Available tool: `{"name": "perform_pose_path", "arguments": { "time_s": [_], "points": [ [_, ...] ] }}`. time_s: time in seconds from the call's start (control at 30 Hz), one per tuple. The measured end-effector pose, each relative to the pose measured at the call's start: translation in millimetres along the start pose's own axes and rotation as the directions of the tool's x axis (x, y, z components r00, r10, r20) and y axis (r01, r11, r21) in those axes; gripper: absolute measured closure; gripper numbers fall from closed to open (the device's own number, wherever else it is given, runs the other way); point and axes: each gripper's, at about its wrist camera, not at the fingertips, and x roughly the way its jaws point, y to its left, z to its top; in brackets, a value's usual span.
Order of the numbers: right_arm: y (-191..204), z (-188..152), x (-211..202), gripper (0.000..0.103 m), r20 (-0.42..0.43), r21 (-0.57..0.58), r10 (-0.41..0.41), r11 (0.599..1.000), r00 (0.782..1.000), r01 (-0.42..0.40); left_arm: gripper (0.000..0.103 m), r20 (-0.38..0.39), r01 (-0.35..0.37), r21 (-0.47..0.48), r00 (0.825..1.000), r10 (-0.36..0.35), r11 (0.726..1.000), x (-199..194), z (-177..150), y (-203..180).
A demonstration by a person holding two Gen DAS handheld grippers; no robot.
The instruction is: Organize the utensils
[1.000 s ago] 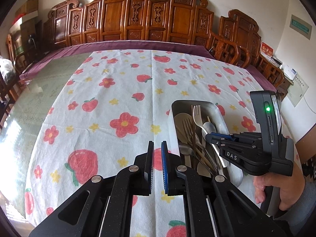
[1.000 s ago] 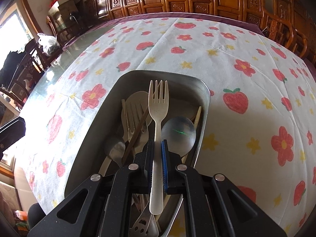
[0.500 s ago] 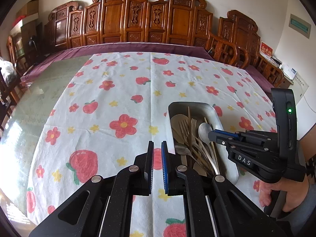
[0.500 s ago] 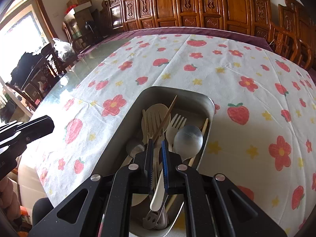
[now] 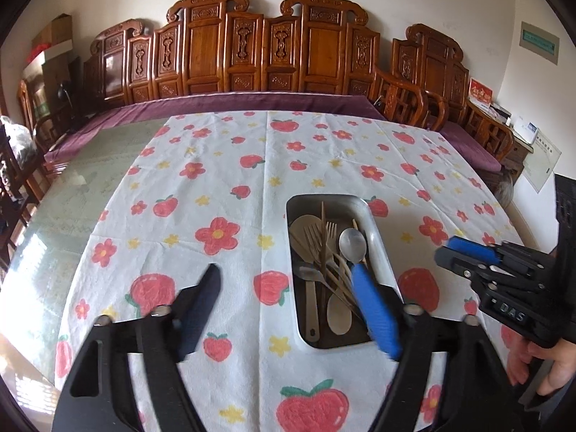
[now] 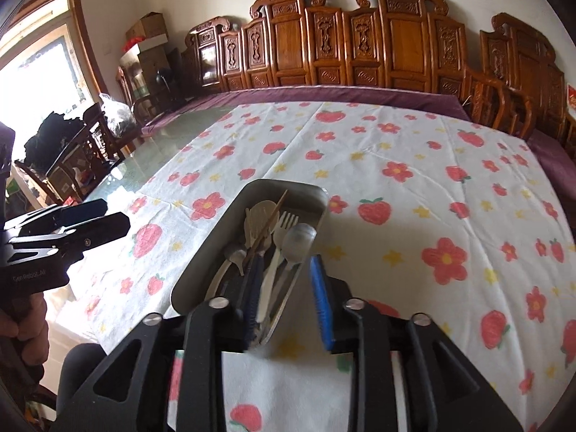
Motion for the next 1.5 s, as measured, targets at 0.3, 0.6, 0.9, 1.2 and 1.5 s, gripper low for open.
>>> {"name": "perform_pose_path", "arguments": {
  "time_s": [0.3, 0.6, 0.9, 1.2, 1.5],
  "points": [
    [-18.6, -16.7, -70.5, 0.007, 0.09, 0.035, -0.089, 0.996, 0.992, 0.086, 0.008, -0.001, 0.004, 0.029, 1.0, -0.004, 1.0, -27.4, -8.5, -34.6],
    [-23.9, -30.6, -135.0, 0.003, 0.151, 0.062, -0.128, 0.991, 0.98, 0.119, 0.008, 0.021, -0.003, 0.062, 1.0, 0.001, 0.998, -73.8, -22.8, -66.8],
    [-10.4, -41.0, -199.9, 0.003, 0.236, 0.06, -0.163, 0.986, 0.958, 0.153, 0.008, 0.12, 0.001, 0.059, 0.993, -0.008, 0.998, -133.5, -27.6, -84.2],
    [13.4, -40.8, -264.6, 0.003, 0.366, 0.046, -0.18, 0.983, 0.913, 0.176, 0.008, 0.248, 0.018, 0.065, 0.968, -0.033, 0.998, -200.5, -22.7, -101.9],
    [30.1, -38.1, -312.2, 0.003, 0.459, 0.042, -0.185, 0.981, 0.869, 0.187, 0.008, 0.355, 0.029, 0.072, 0.934, -0.053, 0.997, -251.5, -18.3, -114.1]
  ]
}}
